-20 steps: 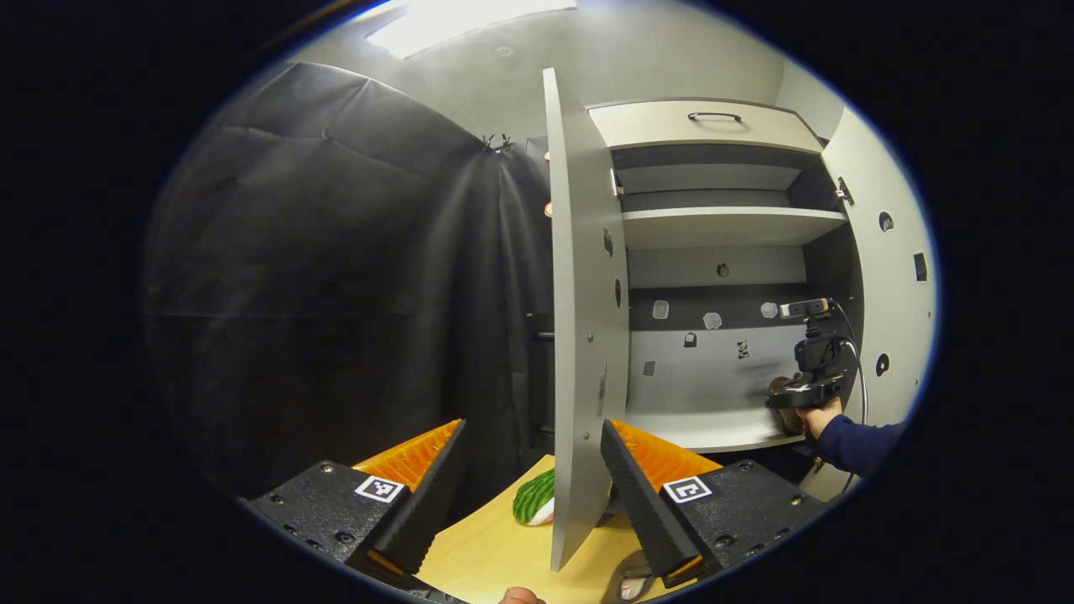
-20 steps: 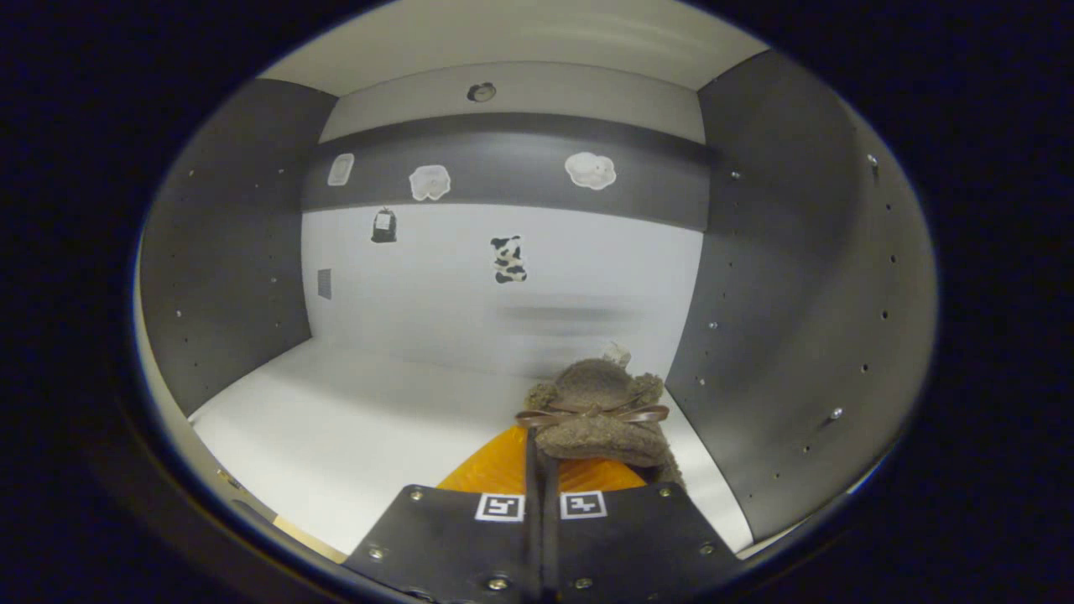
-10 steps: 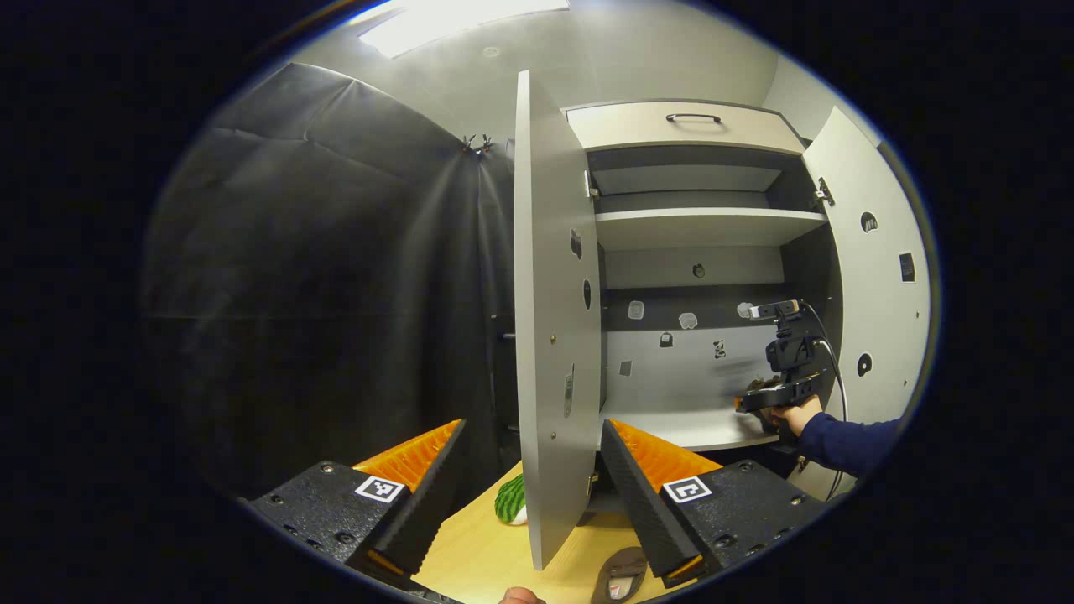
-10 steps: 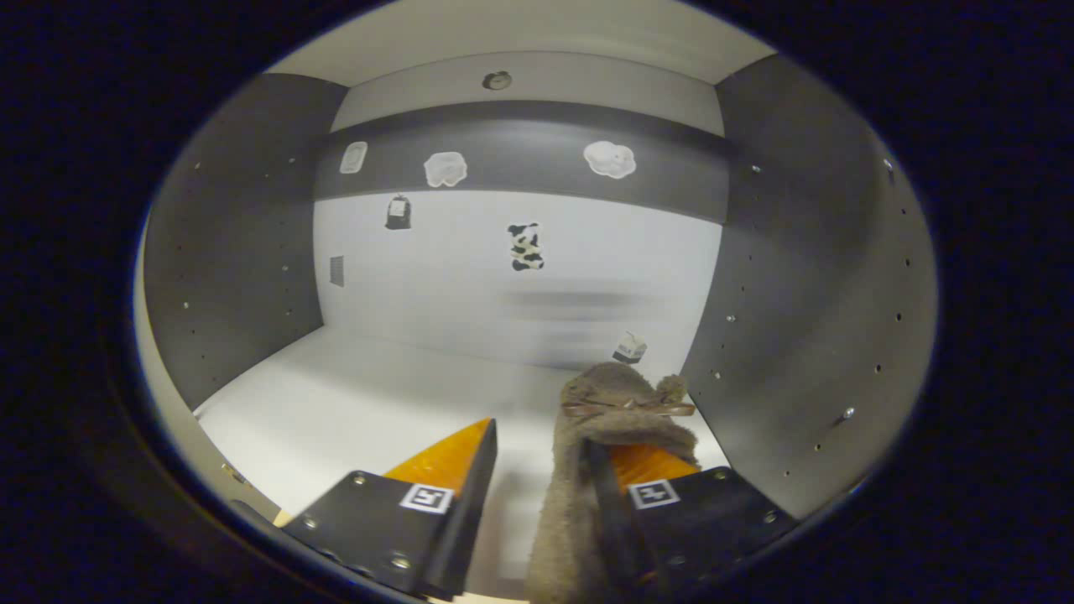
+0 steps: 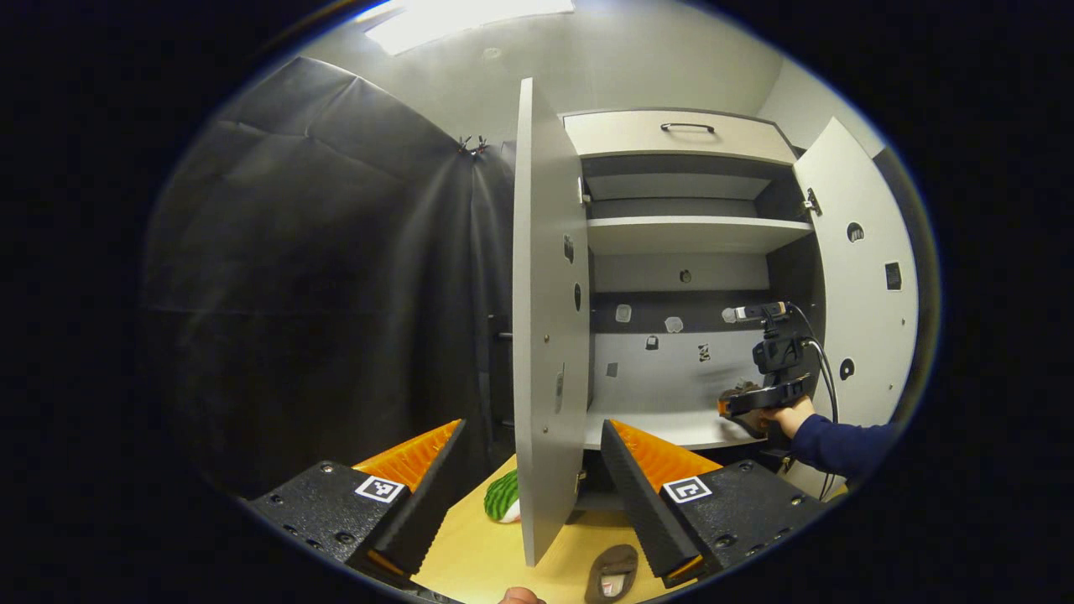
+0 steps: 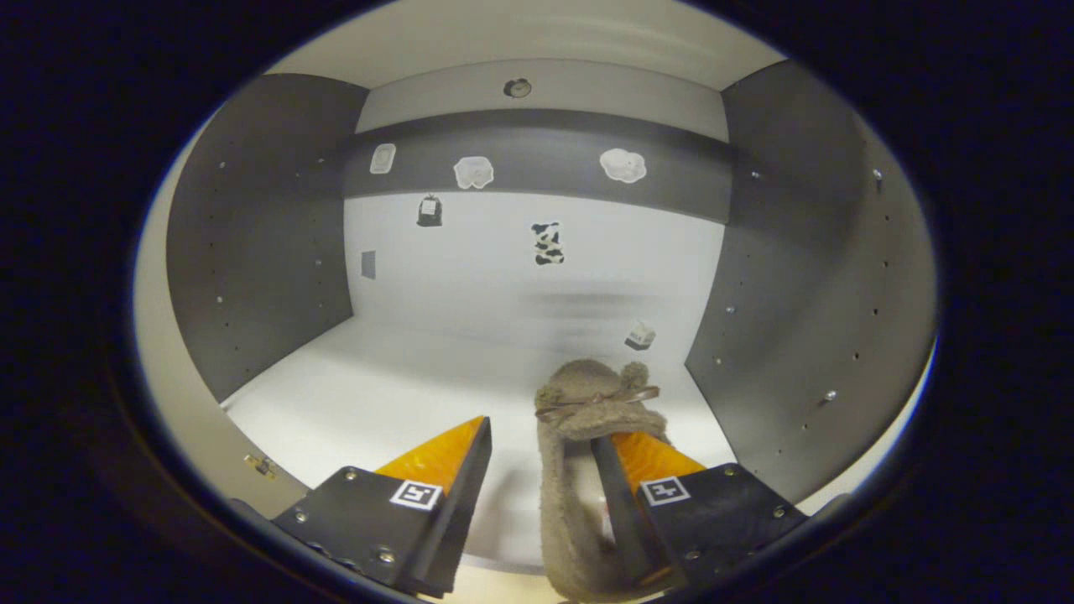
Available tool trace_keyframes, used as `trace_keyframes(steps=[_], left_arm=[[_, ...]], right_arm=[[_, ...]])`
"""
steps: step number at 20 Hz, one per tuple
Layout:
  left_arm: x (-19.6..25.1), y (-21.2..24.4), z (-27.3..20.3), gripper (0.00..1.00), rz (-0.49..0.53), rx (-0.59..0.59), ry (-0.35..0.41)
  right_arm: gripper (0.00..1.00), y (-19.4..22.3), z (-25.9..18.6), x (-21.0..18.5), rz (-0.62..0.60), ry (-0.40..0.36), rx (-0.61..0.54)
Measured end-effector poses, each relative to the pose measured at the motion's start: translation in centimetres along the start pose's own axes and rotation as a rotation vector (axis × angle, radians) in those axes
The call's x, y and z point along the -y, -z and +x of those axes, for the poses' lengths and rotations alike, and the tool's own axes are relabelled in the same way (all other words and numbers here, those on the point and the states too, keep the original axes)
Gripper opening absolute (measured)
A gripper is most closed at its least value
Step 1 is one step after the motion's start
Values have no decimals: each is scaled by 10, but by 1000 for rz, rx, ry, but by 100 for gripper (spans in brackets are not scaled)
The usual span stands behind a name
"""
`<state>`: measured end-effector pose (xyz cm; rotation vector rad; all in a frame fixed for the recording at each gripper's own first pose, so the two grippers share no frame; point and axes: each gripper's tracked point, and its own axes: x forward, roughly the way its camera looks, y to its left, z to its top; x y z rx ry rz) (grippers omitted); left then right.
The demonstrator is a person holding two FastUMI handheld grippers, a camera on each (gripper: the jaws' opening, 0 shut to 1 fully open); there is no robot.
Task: Grab one shoe with the right hand and put it into the shoe cabinet, grab the other shoe with the left hand and put it into the shoe cabinet; then close the right door with the right hand and the left door with the left hand.
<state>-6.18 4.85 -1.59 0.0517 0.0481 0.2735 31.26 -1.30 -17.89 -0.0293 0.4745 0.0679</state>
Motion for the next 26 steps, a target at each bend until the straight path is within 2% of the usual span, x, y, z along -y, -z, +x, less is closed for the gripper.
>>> trace_keyframes(steps=[1,2,6,8,9,10,14,15,16,17,19,20,21,22,23,24,26], left_arm=[[1,1,-2,96,-9,-1,8],[2,2,-3,96,-16,-2,17],[9,8,-8,96,-23,-14,58],[19,16,-10,99,-35,-41,97],[25,22,-11,96,-38,-58,119],[30,27,-10,99,-39,-76,140],[55,55,-10,96,-40,-164,232],[62,64,-10,97,-41,-193,258],[68,72,-9,97,-41,-218,281],[74,82,-9,94,-42,-245,303],[83,107,-10,96,-44,-323,346],[87,120,-11,97,-47,-366,365],[91,135,-11,97,-50,-412,381],[94,151,-13,97,-53,-455,394],[97,167,-14,97,-51,-501,409],[99,183,-16,97,-48,-547,418],[98,216,-17,97,-31,-636,431]], right_arm=[[68,1,-5,3,-8,5,-5],[72,1,-11,5,-14,10,-3],[72,-2,-46,14,-2,21,23],[72,-13,-72,19,6,29,65],[71,-22,-86,21,10,28,92],[71,-31,-102,21,19,25,124],[68,-72,-168,23,61,7,246],[71,-81,-185,24,64,4,272],[68,-90,-202,26,62,6,303],[71,-98,-219,26,57,6,330],[67,-113,-252,24,48,-1,380],[71,-120,-268,23,48,-6,401],[68,-126,-282,22,48,-10,423],[71,-133,-298,21,47,-14,445],[67,-139,-310,22,48,-16,463],[71,-143,-322,21,47,-18,479],[71,-149,-344,23,54,-20,500]])
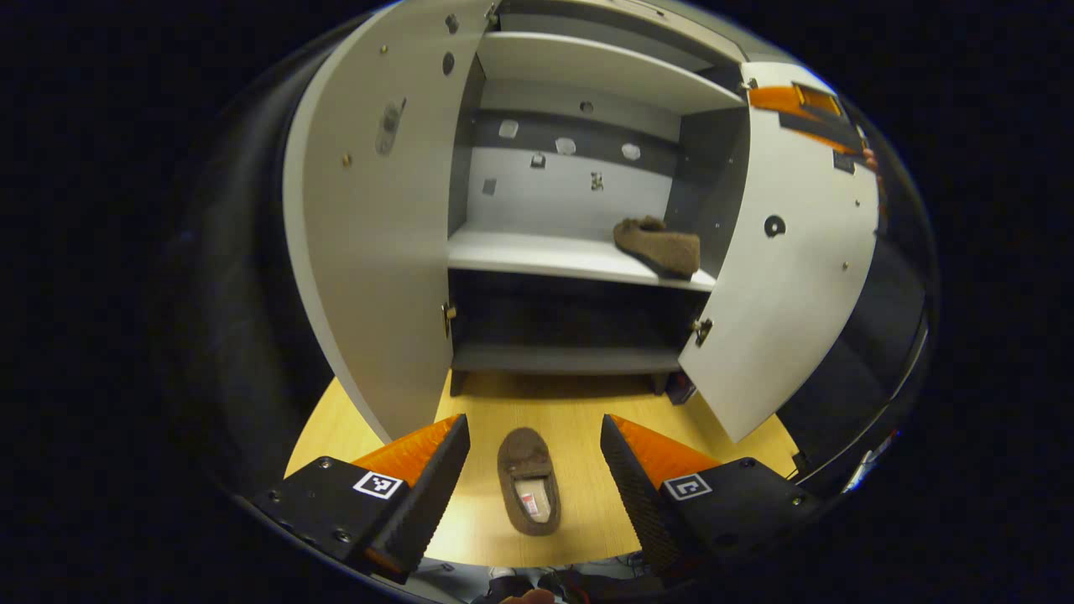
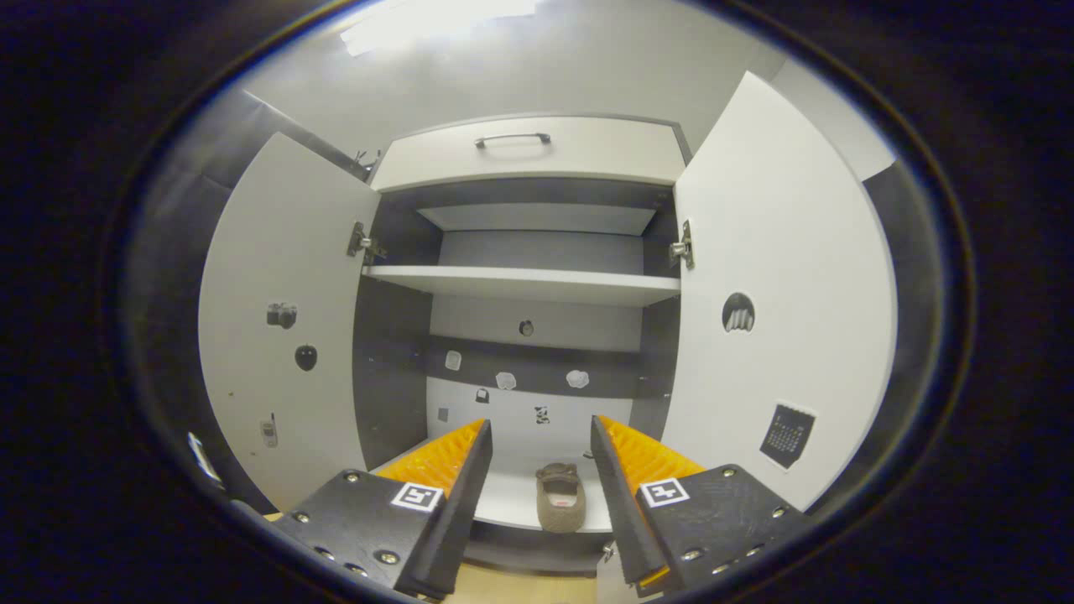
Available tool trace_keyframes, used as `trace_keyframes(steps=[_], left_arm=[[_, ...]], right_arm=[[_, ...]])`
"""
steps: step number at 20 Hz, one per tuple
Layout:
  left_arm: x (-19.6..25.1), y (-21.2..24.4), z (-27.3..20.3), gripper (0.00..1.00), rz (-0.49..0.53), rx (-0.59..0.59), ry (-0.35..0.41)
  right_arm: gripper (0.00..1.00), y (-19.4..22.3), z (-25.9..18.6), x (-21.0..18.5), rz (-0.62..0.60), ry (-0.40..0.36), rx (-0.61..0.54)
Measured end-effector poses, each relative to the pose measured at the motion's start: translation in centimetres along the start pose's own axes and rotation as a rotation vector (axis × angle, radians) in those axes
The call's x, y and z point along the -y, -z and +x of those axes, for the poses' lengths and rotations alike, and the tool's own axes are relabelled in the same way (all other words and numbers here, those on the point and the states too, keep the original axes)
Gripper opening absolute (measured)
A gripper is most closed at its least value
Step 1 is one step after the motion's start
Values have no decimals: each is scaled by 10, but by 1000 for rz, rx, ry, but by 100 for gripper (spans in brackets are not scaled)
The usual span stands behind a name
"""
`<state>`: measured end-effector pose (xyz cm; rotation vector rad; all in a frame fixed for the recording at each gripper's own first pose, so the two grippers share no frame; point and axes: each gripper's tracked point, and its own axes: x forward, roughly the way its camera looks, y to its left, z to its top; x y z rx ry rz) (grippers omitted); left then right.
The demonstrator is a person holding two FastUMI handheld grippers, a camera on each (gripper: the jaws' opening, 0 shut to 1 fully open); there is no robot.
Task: Grab one shoe with the right hand and put it into the shoe cabinet, grab the other shoe with the left hand and put it into the shoe cabinet; then close the right door with the right hand and the left door with the left hand.
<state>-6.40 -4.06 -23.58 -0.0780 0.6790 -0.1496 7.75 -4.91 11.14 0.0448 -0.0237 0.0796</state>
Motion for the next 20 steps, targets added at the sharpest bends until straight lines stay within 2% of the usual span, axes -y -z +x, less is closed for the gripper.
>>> trace_keyframes(steps=[2,7,10,12,13,14,16,17,20], left_arm=[[-4,30,17,96,6,-92,8],[-20,115,55,96,-13,-344,23],[-31,158,74,95,-17,-476,21],[-36,173,84,92,-42,-540,21],[-38,180,87,96,-65,-572,26],[-41,184,90,89,-92,-608,26],[-51,193,95,86,-145,-652,19],[-53,194,96,86,-177,-664,22],[-65,191,98,81,-275,-689,36]], right_arm=[[74,-11,-13,0,11,1,14],[67,-24,-38,6,14,11,30],[67,-24,-50,15,-1,42,26],[67,-23,-58,25,-18,72,24],[67,-23,-62,29,-25,86,23],[67,-23,-65,33,-33,101,21],[71,-20,-72,43,-46,135,9],[67,-18,-75,49,-52,152,1],[67,-15,-84,64,-66,199,-13]])
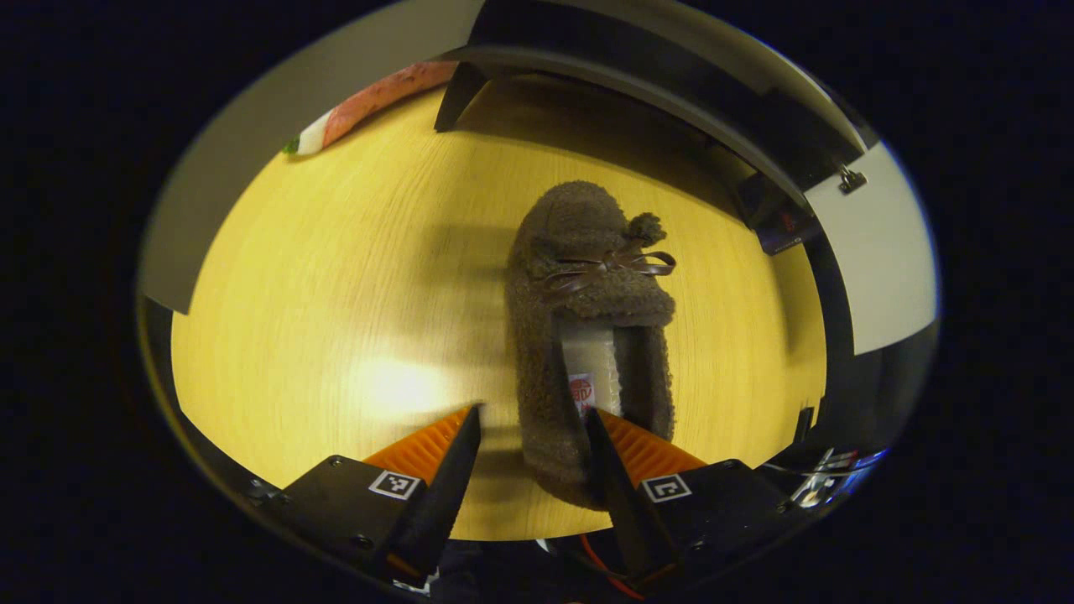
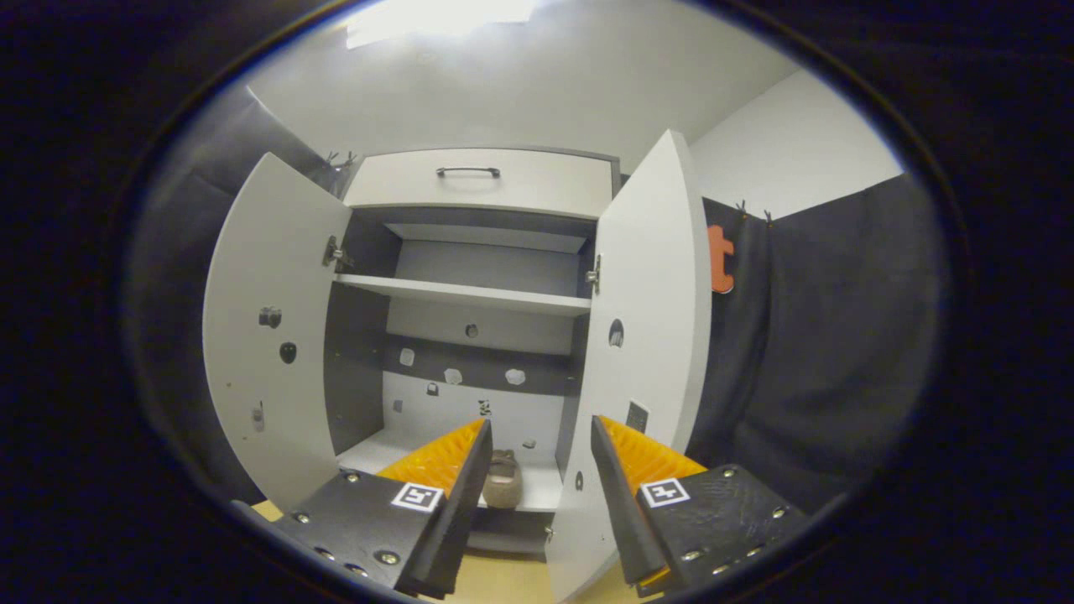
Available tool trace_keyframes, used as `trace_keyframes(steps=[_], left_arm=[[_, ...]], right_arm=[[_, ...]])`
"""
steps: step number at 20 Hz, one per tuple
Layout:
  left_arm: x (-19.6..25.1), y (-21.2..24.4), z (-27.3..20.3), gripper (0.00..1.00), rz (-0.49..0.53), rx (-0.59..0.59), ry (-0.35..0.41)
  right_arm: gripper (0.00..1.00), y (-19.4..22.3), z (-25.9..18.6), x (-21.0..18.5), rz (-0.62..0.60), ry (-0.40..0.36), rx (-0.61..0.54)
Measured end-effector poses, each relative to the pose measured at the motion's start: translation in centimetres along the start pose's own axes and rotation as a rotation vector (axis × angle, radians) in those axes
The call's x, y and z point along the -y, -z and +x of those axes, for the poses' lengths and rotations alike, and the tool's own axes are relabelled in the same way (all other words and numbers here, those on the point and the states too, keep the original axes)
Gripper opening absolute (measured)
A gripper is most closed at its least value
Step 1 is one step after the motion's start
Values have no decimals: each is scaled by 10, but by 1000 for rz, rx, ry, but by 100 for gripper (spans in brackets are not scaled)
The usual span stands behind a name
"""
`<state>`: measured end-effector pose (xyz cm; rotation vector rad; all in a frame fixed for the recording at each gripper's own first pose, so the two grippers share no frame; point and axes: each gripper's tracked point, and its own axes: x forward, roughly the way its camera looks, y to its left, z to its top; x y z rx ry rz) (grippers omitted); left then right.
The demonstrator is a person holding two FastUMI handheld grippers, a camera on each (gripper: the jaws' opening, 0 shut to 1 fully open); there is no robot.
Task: Grab one shoe with the right hand and put it into the shoe cabinet, grab the other shoe with the left hand and put it into the shoe cabinet; then close the right door with the right hand and the left door with the left hand.
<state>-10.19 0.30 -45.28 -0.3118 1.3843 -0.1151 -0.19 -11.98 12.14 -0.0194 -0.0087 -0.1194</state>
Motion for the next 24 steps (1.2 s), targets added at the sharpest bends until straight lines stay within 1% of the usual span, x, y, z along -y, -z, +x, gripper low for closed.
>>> trace_keyframes(steps=[1,2,3,4,6,8,10,11,12,13,14,15,17,19,21,24], left_arm=[[-3,0,-2,79,-29,-17,13],[-5,-2,-4,74,-57,-29,23],[-4,-6,-5,73,-84,-32,49],[-4,-8,-4,59,-100,-43,69],[-1,-5,1,40,-96,-54,73],[-1,-6,0,36,-77,-53,81],[-6,-9,-2,22,-61,-34,84],[-13,-12,-7,18,-59,-19,71],[-17,-19,-10,8,-52,-1,60],[-21,-26,-9,5,-55,9,68],[-22,-30,-14,2,-67,11,88],[-24,-31,-19,1,-76,20,103],[-29,-40,-27,2,-61,63,109],[-29,-48,-33,2,-41,119,133],[-30,-65,-52,1,-26,181,163],[-27,-88,-76,1,5,278,203]], right_arm=[[67,0,-2,4,-1,12,-2],[71,0,-3,6,-1,21,-2],[71,-1,-4,9,0,30,1],[71,-2,-5,12,1,38,4],[71,-1,-6,17,3,52,7],[71,1,-6,20,9,58,4],[71,2,-6,22,15,62,4],[71,3,-5,23,18,64,3],[71,4,-4,24,22,64,3],[71,5,-4,25,26,66,3],[71,6,-5,26,30,67,2],[71,7,-5,27,33,68,0],[71,10,-5,28,41,70,-4],[71,8,-7,29,54,67,-1],[71,8,-6,30,60,68,5],[71,12,-18,39,66,74,32]])
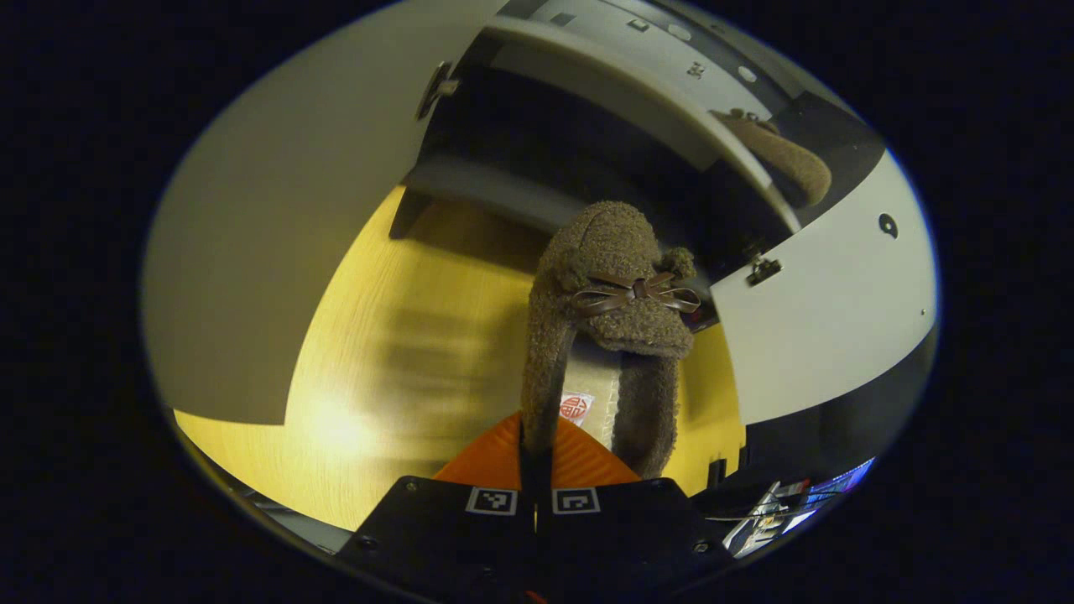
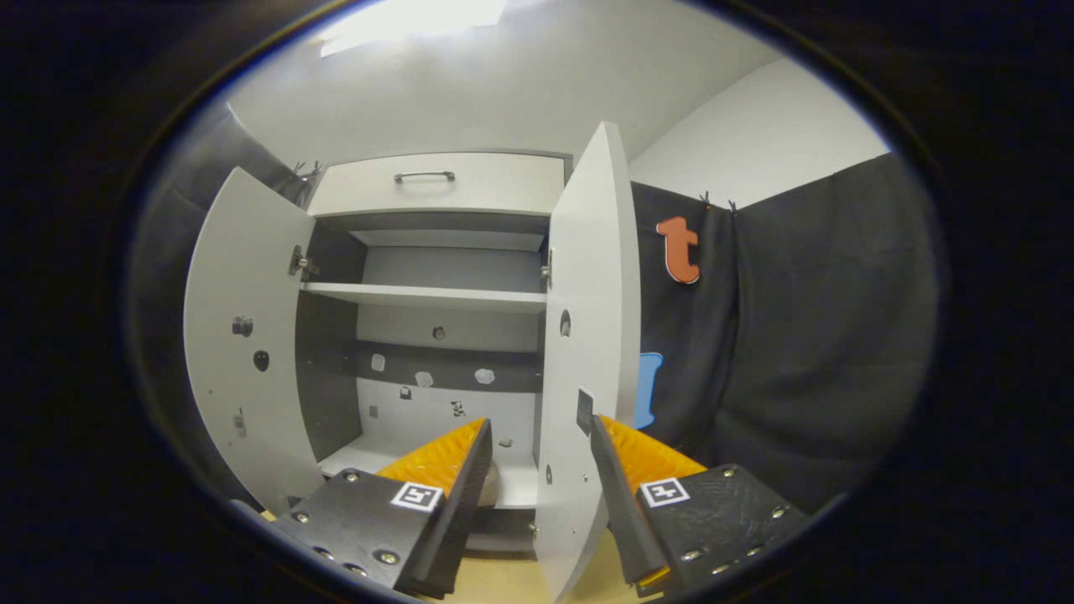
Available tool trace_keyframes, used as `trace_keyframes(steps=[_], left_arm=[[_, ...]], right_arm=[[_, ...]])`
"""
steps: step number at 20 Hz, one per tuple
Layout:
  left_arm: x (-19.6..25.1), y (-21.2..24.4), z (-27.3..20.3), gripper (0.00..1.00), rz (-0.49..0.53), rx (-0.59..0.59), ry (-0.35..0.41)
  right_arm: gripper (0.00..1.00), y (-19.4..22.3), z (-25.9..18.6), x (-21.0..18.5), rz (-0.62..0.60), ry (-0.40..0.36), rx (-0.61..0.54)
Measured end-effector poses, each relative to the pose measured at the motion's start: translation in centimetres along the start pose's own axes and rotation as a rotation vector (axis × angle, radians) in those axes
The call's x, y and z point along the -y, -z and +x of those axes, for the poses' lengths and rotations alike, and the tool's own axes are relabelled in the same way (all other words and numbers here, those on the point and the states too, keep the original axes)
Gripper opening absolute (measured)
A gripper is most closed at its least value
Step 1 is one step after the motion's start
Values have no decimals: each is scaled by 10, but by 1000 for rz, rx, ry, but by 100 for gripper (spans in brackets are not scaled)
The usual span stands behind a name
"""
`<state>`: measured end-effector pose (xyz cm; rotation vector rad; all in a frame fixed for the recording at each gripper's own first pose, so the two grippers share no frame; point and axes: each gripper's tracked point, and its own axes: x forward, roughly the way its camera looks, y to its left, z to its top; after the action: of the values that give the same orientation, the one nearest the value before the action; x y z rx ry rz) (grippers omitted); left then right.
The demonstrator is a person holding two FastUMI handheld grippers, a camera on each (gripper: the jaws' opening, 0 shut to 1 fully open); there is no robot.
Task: Grab one shoe with the right hand and put it into the shoe cabinet, grab the other shoe with the left hand and put it into the shoe cabinet; then close the right door with the right hand and the left door with the left hand.
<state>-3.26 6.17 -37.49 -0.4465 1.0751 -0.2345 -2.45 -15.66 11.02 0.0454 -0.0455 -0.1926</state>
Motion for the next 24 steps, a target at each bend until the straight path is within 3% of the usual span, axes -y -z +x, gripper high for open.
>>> trace_keyframes(steps=[3,10,11,13,19,24], left_arm=[[13,-21,-10,1,18,82,50],[58,-102,-29,1,51,253,109],[60,-112,-30,1,56,271,110],[66,-134,-29,1,55,304,117],[75,-202,-25,4,63,383,100],[74,-241,-11,1,62,406,72]], right_arm=[[67,-2,-1,4,12,3,13],[71,-7,-5,21,31,20,35],[67,-8,-6,23,35,22,36],[71,-10,-8,27,44,24,43],[71,-11,-13,47,55,59,49],[71,-6,-19,69,52,109,43]])
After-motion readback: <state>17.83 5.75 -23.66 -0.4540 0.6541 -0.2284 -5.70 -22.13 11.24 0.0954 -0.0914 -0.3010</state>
